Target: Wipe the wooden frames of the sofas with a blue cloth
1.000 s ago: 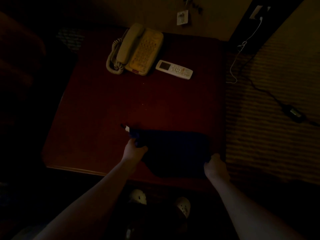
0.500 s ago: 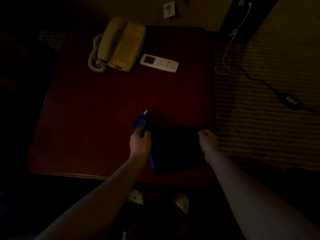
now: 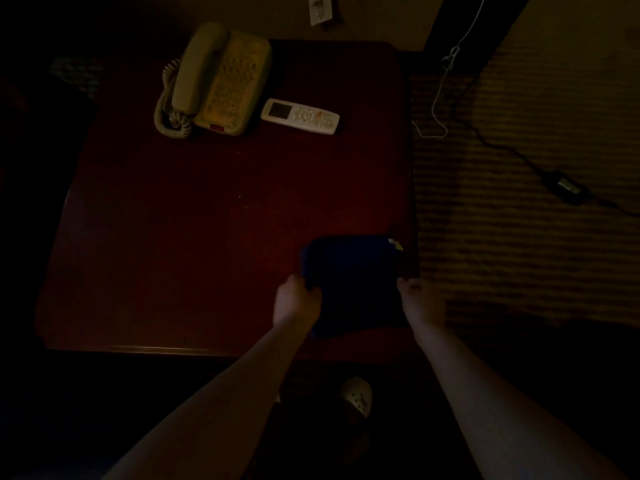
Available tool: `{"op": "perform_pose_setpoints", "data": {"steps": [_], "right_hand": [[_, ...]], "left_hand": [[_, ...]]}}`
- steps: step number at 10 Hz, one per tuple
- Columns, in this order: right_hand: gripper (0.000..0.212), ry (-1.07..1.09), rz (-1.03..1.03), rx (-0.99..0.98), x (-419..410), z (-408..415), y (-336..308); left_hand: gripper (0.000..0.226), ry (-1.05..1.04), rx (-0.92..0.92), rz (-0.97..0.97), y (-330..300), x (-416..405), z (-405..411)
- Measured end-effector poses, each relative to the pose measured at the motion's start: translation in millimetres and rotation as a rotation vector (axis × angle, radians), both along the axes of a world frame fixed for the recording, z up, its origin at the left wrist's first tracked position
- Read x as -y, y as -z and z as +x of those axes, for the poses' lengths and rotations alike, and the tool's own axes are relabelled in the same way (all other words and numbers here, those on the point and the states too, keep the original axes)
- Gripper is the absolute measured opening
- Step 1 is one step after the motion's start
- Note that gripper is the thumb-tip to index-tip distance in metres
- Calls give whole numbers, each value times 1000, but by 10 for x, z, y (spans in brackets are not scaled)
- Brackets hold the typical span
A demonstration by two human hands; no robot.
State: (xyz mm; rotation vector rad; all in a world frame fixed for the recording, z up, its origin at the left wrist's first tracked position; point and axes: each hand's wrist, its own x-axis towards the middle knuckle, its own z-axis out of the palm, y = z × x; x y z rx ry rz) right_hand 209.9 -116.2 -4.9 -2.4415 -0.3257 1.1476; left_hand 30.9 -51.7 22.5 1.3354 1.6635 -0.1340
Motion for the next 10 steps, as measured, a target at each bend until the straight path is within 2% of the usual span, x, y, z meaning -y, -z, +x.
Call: {"op": "perform_pose_setpoints", "data": {"steps": [1, 2, 3, 4, 5, 6, 7, 8, 9, 10], "right_hand": [[50, -85, -44, 62, 103, -115, 4], [64, -44, -96, -74, 146, -196, -7], [55, 81, -84, -309, 111, -222, -113], [42, 303, 25, -459, -7, -165, -212], [31, 486, 212, -593, -147, -107, -391], [41, 472, 456, -591, -178, -46, -535], [48, 411, 451, -517, -6, -69, -533], [45, 309, 173, -414, 321, -140, -492], [28, 177, 3, -356, 639, -155, -568], [13, 113, -8, -357, 699, -136, -896]], "left_hand": [[20, 73, -67, -179, 107, 122, -196], [20, 116, -65, -226, 116, 185, -155], [11, 38, 35, -163, 48, 142, -54], [12, -95, 181, -97, -134, 2, 82], [31, -254, 304, -44, -336, -189, 183], [32, -351, 425, 46, -482, -322, 191], [30, -280, 389, 24, -439, -242, 45], [47, -137, 102, -192, -321, -93, -150], [35, 135, -156, -314, -364, -30, -257], [22, 264, -94, -304, -637, -63, -231]]}}
